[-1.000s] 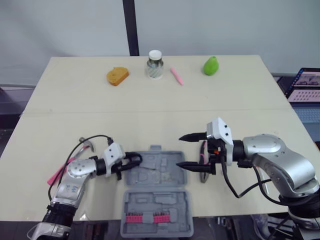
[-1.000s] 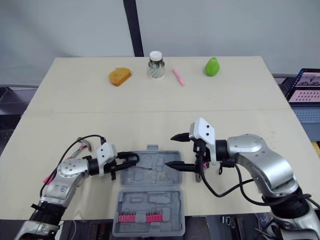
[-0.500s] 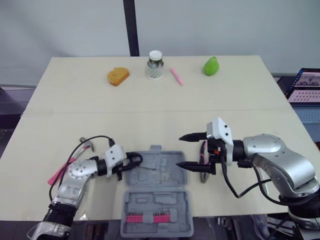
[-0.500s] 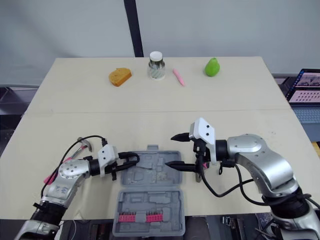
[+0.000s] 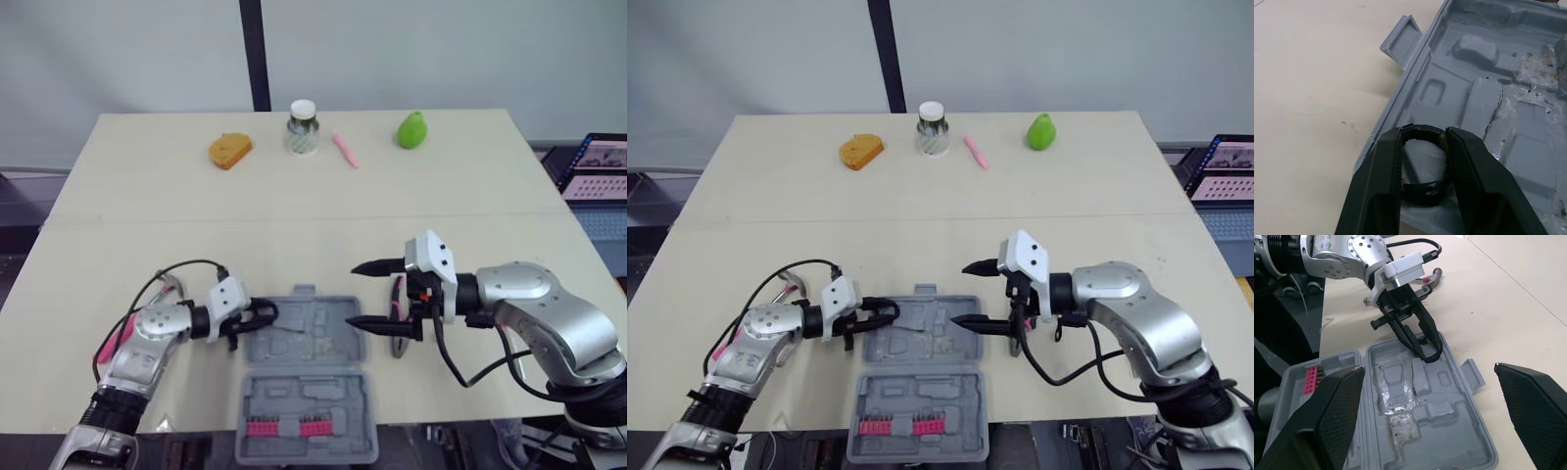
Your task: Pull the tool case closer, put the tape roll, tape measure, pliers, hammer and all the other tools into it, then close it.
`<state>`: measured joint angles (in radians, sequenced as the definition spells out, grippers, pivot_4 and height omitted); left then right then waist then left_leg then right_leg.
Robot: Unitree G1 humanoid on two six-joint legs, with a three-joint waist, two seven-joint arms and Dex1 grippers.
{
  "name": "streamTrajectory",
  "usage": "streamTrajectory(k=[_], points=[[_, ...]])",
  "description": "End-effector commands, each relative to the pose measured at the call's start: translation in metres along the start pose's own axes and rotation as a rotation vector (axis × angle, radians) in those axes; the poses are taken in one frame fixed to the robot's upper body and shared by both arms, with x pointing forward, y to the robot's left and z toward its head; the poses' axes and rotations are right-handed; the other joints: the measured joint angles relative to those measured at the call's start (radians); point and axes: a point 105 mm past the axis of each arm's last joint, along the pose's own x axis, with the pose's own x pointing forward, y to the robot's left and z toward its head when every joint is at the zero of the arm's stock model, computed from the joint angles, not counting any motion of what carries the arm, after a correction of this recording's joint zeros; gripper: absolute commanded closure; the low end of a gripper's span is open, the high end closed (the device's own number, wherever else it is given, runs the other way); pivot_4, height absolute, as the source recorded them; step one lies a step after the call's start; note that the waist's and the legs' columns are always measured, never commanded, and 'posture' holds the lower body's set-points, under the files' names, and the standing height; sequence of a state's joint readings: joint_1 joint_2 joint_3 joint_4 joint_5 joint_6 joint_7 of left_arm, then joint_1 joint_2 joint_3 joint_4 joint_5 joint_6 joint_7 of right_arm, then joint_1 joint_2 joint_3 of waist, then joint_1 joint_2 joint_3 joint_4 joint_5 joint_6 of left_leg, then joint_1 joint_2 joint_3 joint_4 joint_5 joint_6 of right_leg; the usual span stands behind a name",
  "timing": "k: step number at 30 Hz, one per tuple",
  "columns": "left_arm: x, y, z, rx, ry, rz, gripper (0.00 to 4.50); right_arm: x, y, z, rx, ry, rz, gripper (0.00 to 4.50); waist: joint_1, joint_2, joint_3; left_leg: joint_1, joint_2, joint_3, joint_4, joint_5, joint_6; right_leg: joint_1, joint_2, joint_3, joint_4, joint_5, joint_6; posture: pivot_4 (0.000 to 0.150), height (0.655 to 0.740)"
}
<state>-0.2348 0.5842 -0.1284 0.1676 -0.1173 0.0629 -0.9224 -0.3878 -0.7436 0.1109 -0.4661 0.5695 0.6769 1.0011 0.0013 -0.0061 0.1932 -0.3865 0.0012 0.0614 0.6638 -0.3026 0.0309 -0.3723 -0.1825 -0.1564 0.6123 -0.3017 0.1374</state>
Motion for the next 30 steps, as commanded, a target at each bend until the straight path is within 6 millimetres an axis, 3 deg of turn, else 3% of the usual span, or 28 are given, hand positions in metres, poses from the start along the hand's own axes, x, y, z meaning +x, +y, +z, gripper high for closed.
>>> streamTrajectory(k=[1, 11, 19, 28, 30], points=[[-0.010, -0.009, -0.047, -0.106, 0.201, -0.022, 3.01, -0.004, -0.002, 0.008, -0.048, -0.010, -0.014, 0.00, -0.001, 0.000, 0.000, 0.000, 0.000, 0.000, 0.000, 0.000, 0.000, 0.000, 0.000, 0.000, 0.000, 0.000, 0.000, 0.150, 0.7400], [-0.010, 0.000, -0.034, -0.136, 0.125, 0.008, 3.01, -0.004, -0.005, 0.008, -0.051, -0.012, -0.021, 0.00, -0.002, 0.000, 0.000, 0.000, 0.001, 0.000, 0.000, 0.000, 0.000, 0.000, 0.000, 0.000, 0.000, 0.000, 0.000, 0.150, 0.7400], [-0.027, 0.008, 0.007, -0.236, -0.087, 0.008, 3.01, -0.009, -0.013, 0.005, -0.011, -0.077, -0.069, 0.00, -0.004, 0.000, 0.000, -0.001, 0.001, 0.001, 0.000, -0.001, -0.001, -0.002, 0.001, 0.000, 0.000, 0.000, 0.000, 0.150, 0.7400], [-0.081, 0.045, 0.048, -0.273, -0.248, 0.207, 3.01, -0.070, -0.050, -0.030, 0.179, -0.139, -0.315, 0.00, 0.012, -0.002, 0.001, -0.003, -0.001, 0.000, 0.000, -0.001, 0.000, -0.001, 0.000, 0.000, -0.002, 0.000, 0.000, 0.150, 0.7400], [-0.084, 0.045, 0.054, -0.278, -0.266, 0.210, 2.47, -0.079, -0.054, -0.046, 0.205, -0.100, -0.341, 0.00, 0.012, -0.002, 0.001, -0.003, 0.000, 0.001, 0.000, -0.001, 0.000, -0.001, 0.000, 0.000, -0.002, 0.000, 0.000, 0.150, 0.7400]])
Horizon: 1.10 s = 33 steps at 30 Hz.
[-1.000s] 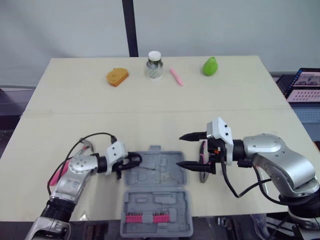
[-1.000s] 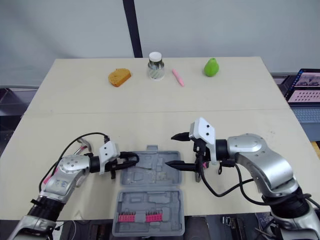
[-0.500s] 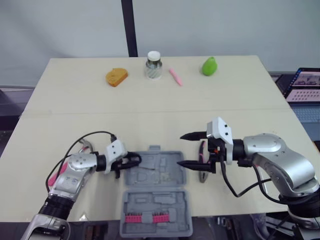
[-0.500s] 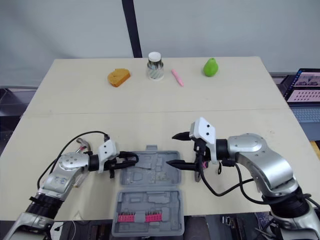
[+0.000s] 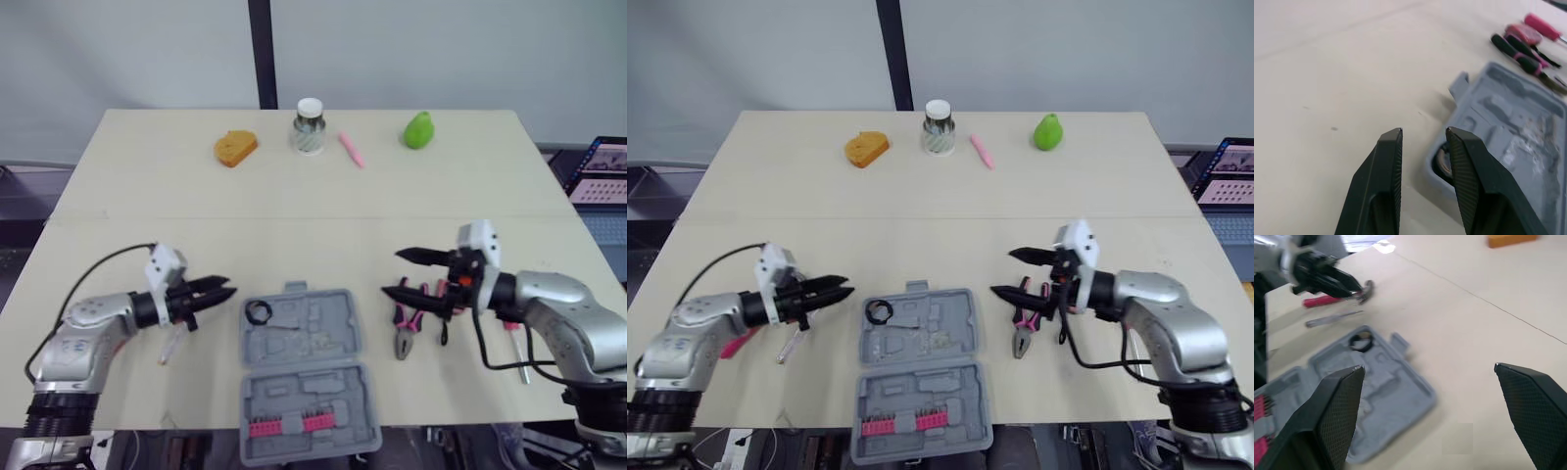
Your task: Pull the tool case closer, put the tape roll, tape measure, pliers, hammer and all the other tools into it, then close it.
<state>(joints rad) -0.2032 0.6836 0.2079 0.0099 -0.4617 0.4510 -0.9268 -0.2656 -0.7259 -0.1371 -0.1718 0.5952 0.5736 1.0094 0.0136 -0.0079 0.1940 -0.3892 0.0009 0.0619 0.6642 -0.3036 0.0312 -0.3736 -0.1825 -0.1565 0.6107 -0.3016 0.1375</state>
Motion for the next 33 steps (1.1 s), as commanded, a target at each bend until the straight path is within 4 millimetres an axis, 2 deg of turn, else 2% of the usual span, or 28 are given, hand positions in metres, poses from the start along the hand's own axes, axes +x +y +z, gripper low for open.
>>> streamTrajectory(k=[1, 4, 5, 6, 9, 13, 16, 18, 23, 25, 33], points=[[-0.008, 0.000, 0.019, 0.025, -0.054, 0.016, 2.18, -0.018, -0.014, -0.006, -0.003, 0.008, -0.045, 0.00, 0.000, 0.000, 0.000, 0.000, 0.000, 0.000, 0.000, 0.000, 0.000, 0.000, 0.000, 0.000, 0.000, 0.000, 0.000, 0.150, 0.7400], [-0.038, 0.018, 0.014, 0.019, -0.025, 0.144, 0.82, -0.039, -0.028, -0.018, 0.027, 0.039, -0.115, 0.00, -0.003, 0.000, 0.000, 0.000, 0.000, 0.000, 0.000, 0.000, 0.000, 0.000, 0.000, 0.000, 0.000, 0.000, 0.000, 0.150, 0.7400], [-0.049, 0.023, 0.012, 0.012, -0.014, 0.182, 0.20, -0.047, -0.033, -0.022, 0.035, 0.052, -0.141, 0.00, -0.008, 0.000, 0.000, 0.000, 0.000, 0.001, -0.001, 0.000, 0.000, -0.001, 0.000, 0.000, 0.000, 0.000, 0.000, 0.150, 0.7400], [-0.064, 0.029, 0.008, 0.006, 0.005, 0.227, 0.04, -0.058, -0.038, -0.028, 0.041, 0.077, -0.172, 0.00, -0.011, 0.001, 0.000, 0.000, 0.000, 0.001, -0.001, 0.000, 0.000, -0.001, 0.001, 0.000, 0.000, 0.000, 0.000, 0.150, 0.7400], [-0.106, 0.041, -0.008, -0.014, 0.082, 0.339, 0.04, -0.091, -0.052, -0.040, 0.068, 0.135, -0.259, 0.00, -0.016, 0.001, 0.001, 0.001, 0.000, 0.003, -0.001, 0.000, 0.000, -0.001, 0.001, 0.000, -0.001, 0.000, 0.000, 0.150, 0.7400], [-0.148, 0.047, -0.021, -0.036, 0.144, 0.449, 0.04, -0.126, -0.067, -0.053, 0.098, 0.194, -0.354, 0.00, -0.016, 0.001, 0.001, 0.001, 0.001, 0.003, -0.001, -0.001, 0.000, -0.001, 0.000, 0.000, -0.001, 0.000, 0.000, 0.150, 0.7400], [-0.197, 0.050, -0.037, -0.058, 0.210, 0.590, 0.04, -0.161, -0.083, -0.071, 0.135, 0.261, -0.474, 0.00, -0.017, 0.001, 0.001, 0.001, 0.002, 0.003, -0.001, -0.002, 0.000, -0.001, 0.000, 0.000, -0.002, 0.000, 0.000, 0.150, 0.7400], [-0.222, 0.050, -0.043, -0.073, 0.225, 0.666, 0.04, -0.175, -0.090, -0.080, 0.145, 0.294, -0.532, 0.00, -0.020, 0.002, 0.001, 0.001, 0.002, 0.004, -0.001, -0.003, 0.000, -0.002, 0.000, 0.000, -0.002, 0.000, 0.000, 0.150, 0.7400], [-0.249, 0.048, -0.051, -0.084, 0.230, 0.746, 0.04, -0.188, -0.099, -0.091, 0.162, 0.321, -0.589, 0.00, -0.020, 0.004, 0.002, 0.002, 0.002, 0.005, -0.001, -0.004, 0.000, -0.002, -0.002, 0.000, -0.005, 0.000, 0.000, 0.150, 0.7400], [-0.254, 0.048, -0.052, -0.085, 0.224, 0.771, 0.04, -0.191, -0.102, -0.093, 0.170, 0.316, -0.614, 0.00, -0.021, 0.004, 0.002, 0.002, 0.003, 0.005, -0.001, -0.005, -0.001, -0.002, -0.001, 0.000, -0.005, -0.001, -0.001, 0.150, 0.7400], [-0.241, 0.047, -0.055, -0.085, 0.214, 0.747, 0.04, -0.188, -0.108, -0.089, 0.155, 0.311, -0.612, 0.00, -0.025, 0.006, 0.003, 0.002, 0.003, 0.006, -0.002, -0.006, -0.001, -0.002, -0.001, 0.000, -0.001, -0.001, -0.001, 0.150, 0.7400]])
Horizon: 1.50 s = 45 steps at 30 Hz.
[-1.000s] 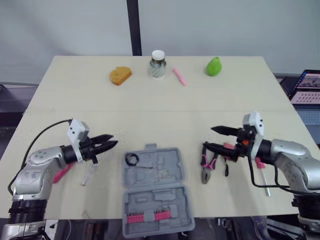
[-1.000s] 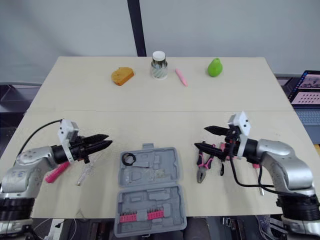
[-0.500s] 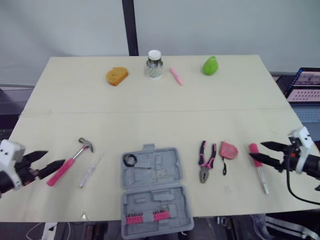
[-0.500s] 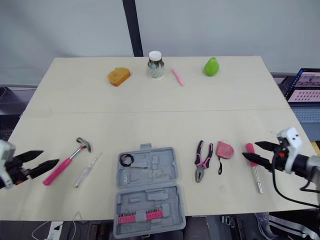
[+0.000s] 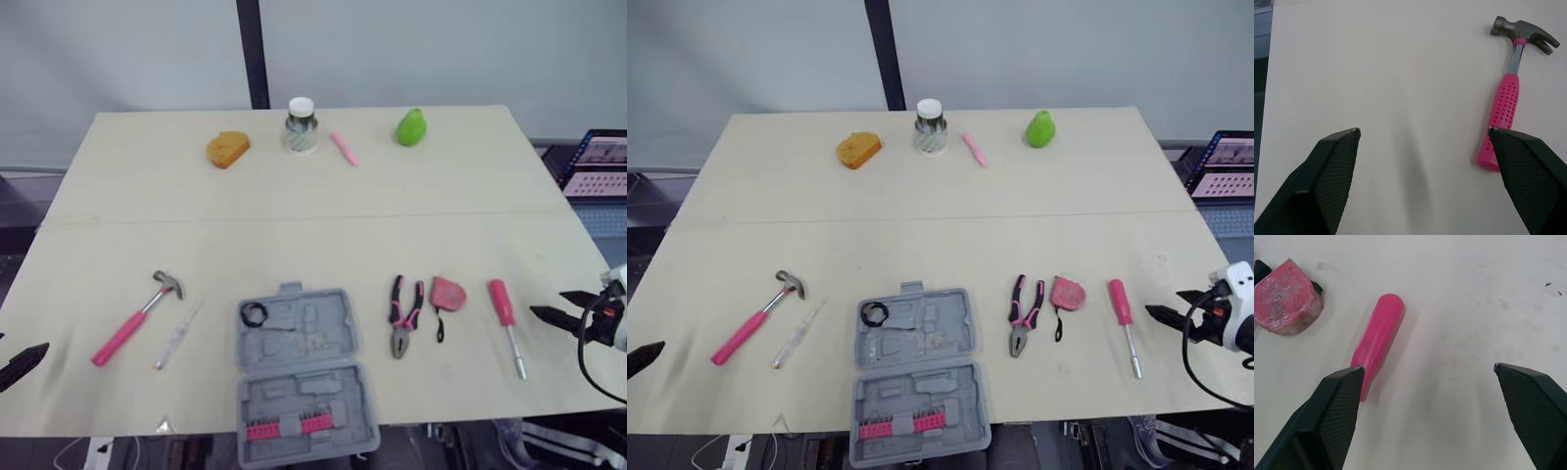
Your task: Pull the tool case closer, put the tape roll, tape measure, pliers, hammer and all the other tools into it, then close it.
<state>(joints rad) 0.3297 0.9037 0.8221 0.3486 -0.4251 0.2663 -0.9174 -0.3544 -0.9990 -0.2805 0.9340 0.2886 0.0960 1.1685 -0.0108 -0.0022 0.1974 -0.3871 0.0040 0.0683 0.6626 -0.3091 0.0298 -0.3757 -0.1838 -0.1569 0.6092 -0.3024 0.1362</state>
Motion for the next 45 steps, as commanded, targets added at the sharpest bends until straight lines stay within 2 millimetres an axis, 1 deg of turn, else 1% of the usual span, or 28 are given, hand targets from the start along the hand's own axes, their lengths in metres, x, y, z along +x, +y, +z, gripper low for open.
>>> streamTrajectory(k=[1, 4, 6, 7, 9, 10, 11, 13, 15, 17, 18, 20, 24, 28, 34, 38, 41, 45], points=[[0.002, -0.003, 0.007, 0.025, -0.024, -0.003, 0.04, -0.003, -0.002, 0.008, -0.023, -0.017, -0.002, 0.00, -0.001, 0.000, 0.000, 0.000, 0.000, 0.000, 0.000, 0.000, 0.000, 0.000, 0.000, 0.000, 0.000, 0.000, 0.000, 0.150, 0.7400], [0.010, -0.012, 0.010, 0.042, -0.027, -0.036, 0.04, 0.000, 0.004, 0.016, -0.040, -0.045, 0.027, 0.00, -0.004, 0.000, 0.000, 0.000, 0.000, 0.000, 0.000, 0.000, 0.000, 0.000, 0.000, 0.000, 0.000, 0.000, 0.000, 0.150, 0.7400], [0.017, -0.024, 0.018, 0.060, -0.044, -0.082, 0.04, 0.002, 0.017, 0.025, -0.060, -0.069, 0.075, 0.00, -0.005, 0.000, 0.000, 0.000, 0.000, 0.000, 0.000, 0.000, 0.000, 0.000, 0.000, 0.000, 0.000, 0.000, 0.000, 0.150, 0.7400], [0.022, -0.034, 0.022, 0.073, -0.053, -0.119, 0.04, 0.004, 0.026, 0.030, -0.059, -0.091, 0.103, 0.00, -0.005, 0.000, 0.000, 0.000, 0.000, 0.000, 0.000, 0.000, 0.000, 0.000, 0.000, 0.000, 0.001, 0.000, 0.000, 0.150, 0.7400], [0.033, -0.056, 0.031, 0.099, -0.071, -0.200, 0.04, 0.008, 0.053, 0.034, -0.073, -0.100, 0.171, 0.00, -0.001, 0.000, 0.000, 0.000, 0.001, -0.001, 0.000, 0.000, 0.000, 0.000, 0.000, 0.000, 0.001, 0.000, 0.000, 0.150, 0.7400], [0.039, -0.071, 0.035, 0.115, -0.081, -0.254, 0.04, 0.011, 0.066, 0.033, -0.074, -0.100, 0.188, 0.00, 0.005, 0.000, 0.000, 0.000, 0.001, -0.001, 0.000, 0.000, 0.000, 0.000, 0.000, 0.000, 0.001, 0.000, 0.000, 0.150, 0.7400], [0.042, -0.080, 0.038, 0.123, -0.086, -0.286, 0.04, 0.012, 0.074, 0.032, -0.073, -0.099, 0.193, 0.00, 0.008, 0.000, 0.000, 0.000, 0.001, -0.001, 0.000, 0.000, 0.000, 0.000, 0.000, 0.000, 0.001, 0.000, 0.000, 0.150, 0.7400], [0.053, -0.113, 0.051, 0.156, -0.119, -0.391, 0.04, 0.019, 0.102, 0.027, -0.076, -0.076, 0.201, 0.00, 0.014, 0.000, 0.000, 0.000, 0.001, -0.001, 0.000, 0.000, 0.000, 0.000, 0.000, 0.000, 0.001, 0.000, 0.000, 0.150, 0.7400], [0.062, -0.143, 0.066, 0.195, -0.161, -0.490, 0.04, 0.024, 0.131, 0.022, -0.031, -0.058, 0.211, 0.00, 0.021, 0.000, 0.000, -0.001, 0.001, -0.002, 0.000, 0.000, 0.000, 0.001, 0.001, 0.000, 0.001, 0.000, 0.000, 0.150, 0.7400], [0.067, -0.161, 0.074, 0.221, -0.182, -0.554, 0.04, 0.025, 0.143, 0.019, -0.014, -0.042, 0.188, 0.00, 0.030, 0.000, 0.000, -0.001, 0.001, -0.002, 0.001, 0.000, -0.001, 0.000, 0.001, 0.001, 0.001, 0.000, 0.000, 0.150, 0.7400], [0.069, -0.172, 0.078, 0.246, -0.190, -0.593, 0.04, 0.025, 0.144, 0.017, 0.003, -0.037, 0.154, 0.00, 0.033, 0.001, 0.000, -0.001, 0.000, -0.002, 0.001, 0.000, 0.000, 0.000, 0.001, 0.001, 0.001, 0.000, 0.000, 0.150, 0.7400], [0.073, -0.201, 0.087, 0.284, -0.218, -0.699, 0.04, 0.025, 0.147, 0.015, 0.035, -0.032, 0.102, 0.00, 0.036, 0.001, 0.000, 0.000, -0.001, -0.002, 0.001, 0.000, 0.000, 0.000, 0.001, 0.002, 0.001, 0.001, 0.000, 0.150, 0.7400], [0.077, -0.250, 0.098, 0.354, -0.263, -0.891, 0.04, 0.026, 0.160, 0.011, 0.062, -0.019, 0.064, 0.00, 0.038, 0.001, 0.000, -0.001, 0.000, -0.002, 0.001, 0.000, 0.000, 0.000, 0.002, 0.001, 0.001, 0.001, 0.000, 0.150, 0.7400], [0.078, -0.286, 0.103, 0.408, -0.311, -1.019, 0.04, 0.033, 0.166, 0.005, 0.084, 0.009, 0.015, 0.00, 0.036, 0.001, -0.001, -0.001, -0.001, -0.001, 0.002, 0.001, 0.001, 0.001, 0.002, 0.001, 0.002, 0.001, 0.000, 0.150, 0.7400], [0.076, -0.317, 0.106, 0.454, -0.381, -1.129, 0.04, 0.044, 0.165, -0.001, 0.061, 0.026, -0.059, 0.00, 0.034, 0.001, -0.001, 0.000, -0.003, -0.001, 0.002, 0.001, 0.000, 0.001, 0.004, 0.002, 0.001, 0.001, 0.000, 0.150, 0.7400], [0.074, -0.331, 0.102, 0.489, -0.395, -1.188, 0.04, 0.052, 0.167, 0.000, 0.056, 0.022, -0.070, 0.00, 0.036, 0.001, -0.001, -0.001, -0.002, -0.001, 0.002, 0.001, 0.001, 0.001, 0.004, 0.002, 0.001, 0.001, 0.000, 0.150, 0.7400], [0.073, -0.337, 0.100, 0.513, -0.398, -1.207, 0.04, 0.054, 0.167, -0.002, 0.042, 0.028, -0.087, 0.00, 0.035, 0.001, -0.001, -0.001, -0.003, -0.001, 0.002, 0.001, 0.001, 0.001, 0.004, 0.002, 0.001, 0.001, 0.000, 0.150, 0.7400], [0.074, -0.337, 0.101, 0.518, -0.401, -1.201, 0.04, 0.056, 0.167, -0.004, 0.032, 0.032, -0.091, 0.00, 0.036, 0.001, -0.001, -0.001, -0.002, -0.001, 0.003, 0.002, 0.001, 0.001, 0.004, 0.002, 0.001, 0.001, 0.000, 0.150, 0.7400]])
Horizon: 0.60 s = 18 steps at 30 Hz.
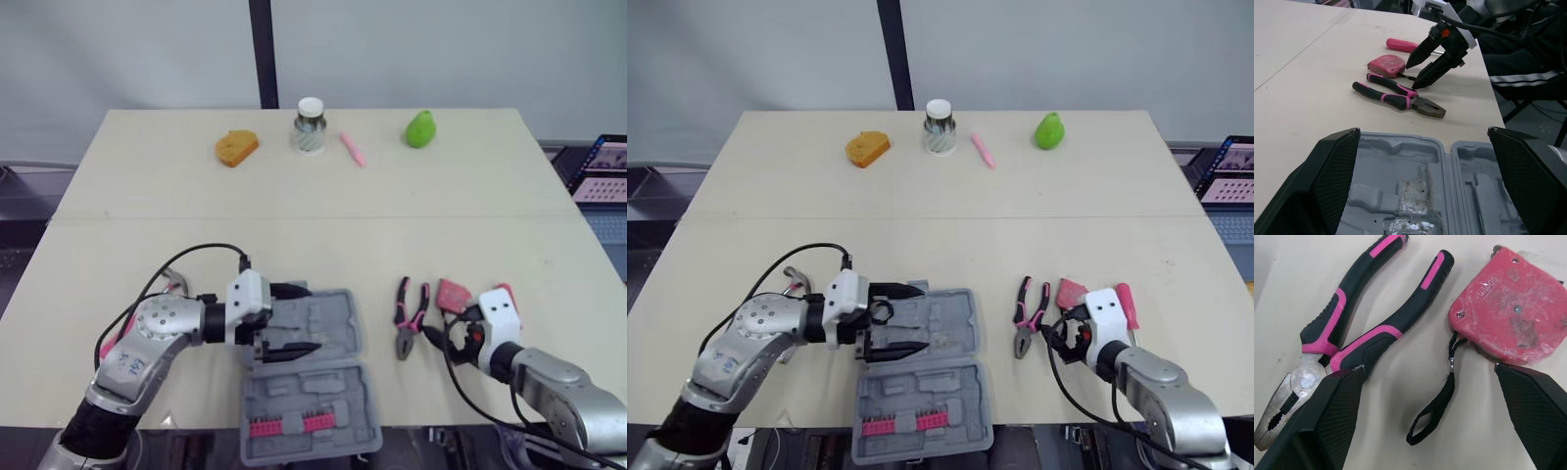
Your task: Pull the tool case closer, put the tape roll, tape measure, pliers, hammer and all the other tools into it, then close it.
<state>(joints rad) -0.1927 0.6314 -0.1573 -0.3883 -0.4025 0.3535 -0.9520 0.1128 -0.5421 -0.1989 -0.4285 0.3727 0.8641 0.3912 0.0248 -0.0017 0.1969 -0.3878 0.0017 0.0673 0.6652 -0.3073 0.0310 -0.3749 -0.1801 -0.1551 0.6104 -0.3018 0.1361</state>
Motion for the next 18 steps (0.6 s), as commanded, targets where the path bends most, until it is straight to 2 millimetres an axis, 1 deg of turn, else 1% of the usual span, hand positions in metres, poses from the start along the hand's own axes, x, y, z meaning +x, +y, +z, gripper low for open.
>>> streamTrajectory(k=[1, 7, 17, 18], points=[[0.002, -0.001, 0.010, 0.058, -0.015, -0.003, 0.04, 0.001, 0.000, 0.002, -0.023, -0.018, -0.017, 0.00, 0.000, 0.000, 0.000, 0.000, 0.000, 0.000, 0.000, 0.000, 0.000, 0.000, 0.000, 0.000, 0.000, 0.000, 0.000, 0.150, 0.7400], [0.003, 0.001, 0.011, 0.061, -0.019, 0.008, 0.04, 0.004, 0.001, -0.001, -0.030, -0.011, -0.020, 0.00, 0.000, 0.000, 0.000, 0.000, 0.000, 0.000, 0.000, 0.000, 0.000, 0.000, 0.000, 0.000, 0.000, 0.000, 0.000, 0.150, 0.7400], [0.008, 0.006, 0.016, 0.062, -0.031, 0.020, 0.04, 0.010, -0.004, -0.008, -0.012, 0.000, -0.053, 0.00, -0.001, 0.000, 0.000, 0.000, 0.000, 0.000, 0.000, 0.000, 0.000, 0.000, 0.000, 0.000, 0.000, 0.000, 0.000, 0.150, 0.7400], [0.008, 0.006, 0.016, 0.062, -0.032, 0.021, 0.01, 0.010, -0.005, -0.008, -0.010, -0.001, -0.059, 0.26, -0.001, 0.000, 0.000, 0.000, 0.000, 0.000, 0.000, 0.000, 0.000, 0.000, 0.000, 0.000, 0.000, 0.000, 0.000, 0.150, 0.7400]])
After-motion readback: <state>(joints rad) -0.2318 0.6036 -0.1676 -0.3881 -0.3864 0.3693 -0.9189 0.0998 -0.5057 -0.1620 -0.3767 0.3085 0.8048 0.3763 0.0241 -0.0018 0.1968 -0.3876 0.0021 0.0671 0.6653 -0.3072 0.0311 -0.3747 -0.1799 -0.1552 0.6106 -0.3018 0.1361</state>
